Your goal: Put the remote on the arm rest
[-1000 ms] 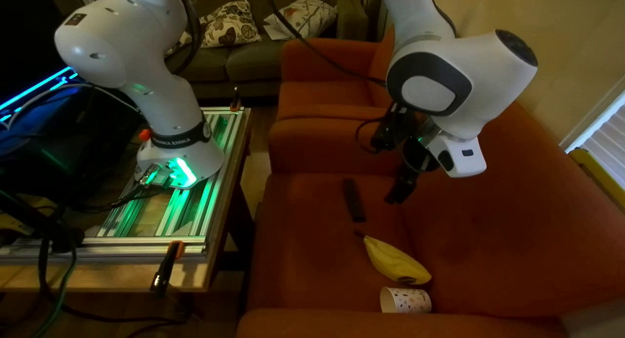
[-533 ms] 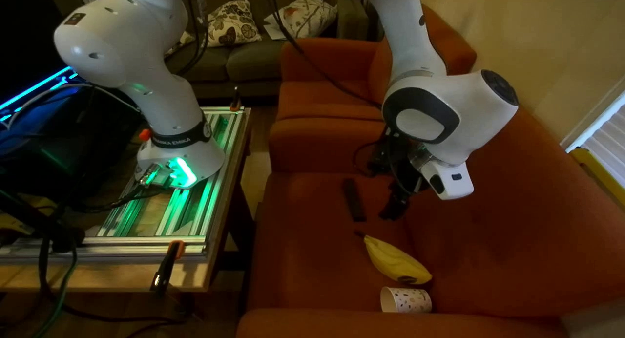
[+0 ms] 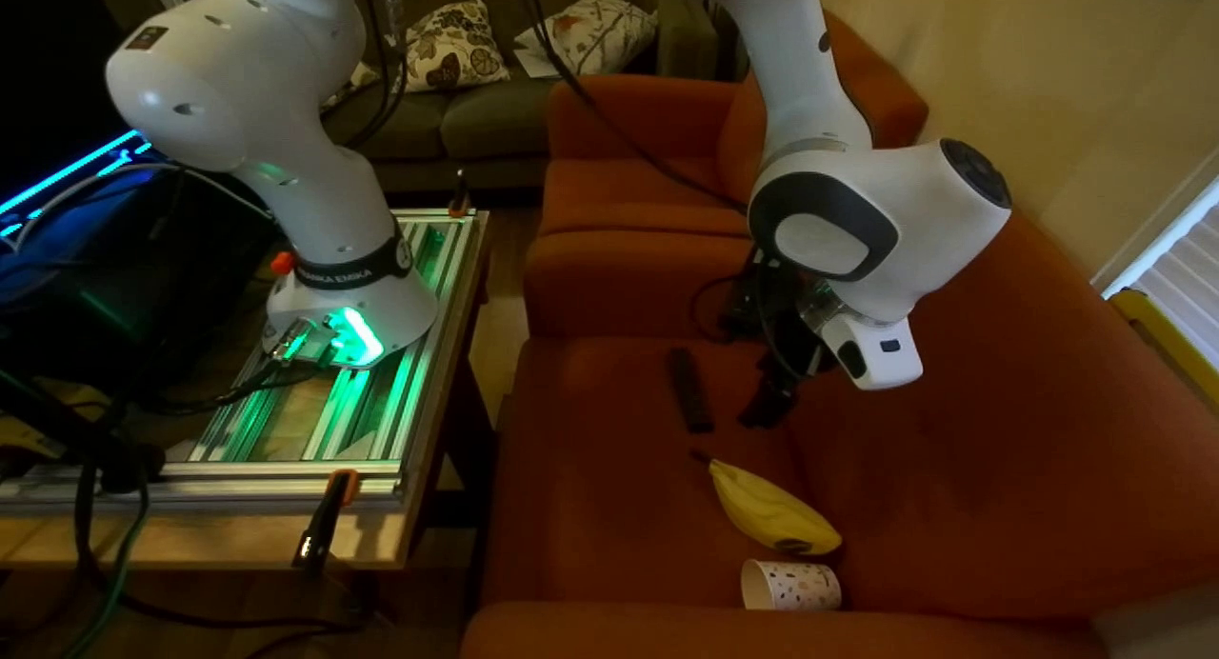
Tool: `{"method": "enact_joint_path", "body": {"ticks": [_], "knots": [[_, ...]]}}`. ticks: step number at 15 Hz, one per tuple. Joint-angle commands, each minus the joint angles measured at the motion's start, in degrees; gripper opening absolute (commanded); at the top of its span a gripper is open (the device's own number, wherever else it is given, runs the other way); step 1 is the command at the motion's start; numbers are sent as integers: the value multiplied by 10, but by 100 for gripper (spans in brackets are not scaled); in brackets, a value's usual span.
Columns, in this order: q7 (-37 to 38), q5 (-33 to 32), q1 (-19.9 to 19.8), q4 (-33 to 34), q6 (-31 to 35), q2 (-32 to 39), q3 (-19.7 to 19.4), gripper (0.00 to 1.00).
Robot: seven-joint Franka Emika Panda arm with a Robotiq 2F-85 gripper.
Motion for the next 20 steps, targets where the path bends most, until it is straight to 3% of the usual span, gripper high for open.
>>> {"method": "enact_joint_path", "body": {"ticks": [1, 6, 11, 13, 20], "knots": [[53, 0, 16, 46, -39, 53, 0, 100], [122, 5, 54, 64, -58, 97, 9, 100], [125, 13, 77, 62, -66, 116, 35, 100], [93, 14, 73, 55, -57, 116, 50, 100], [104, 7, 80, 49, -54, 113, 43, 100]]}}
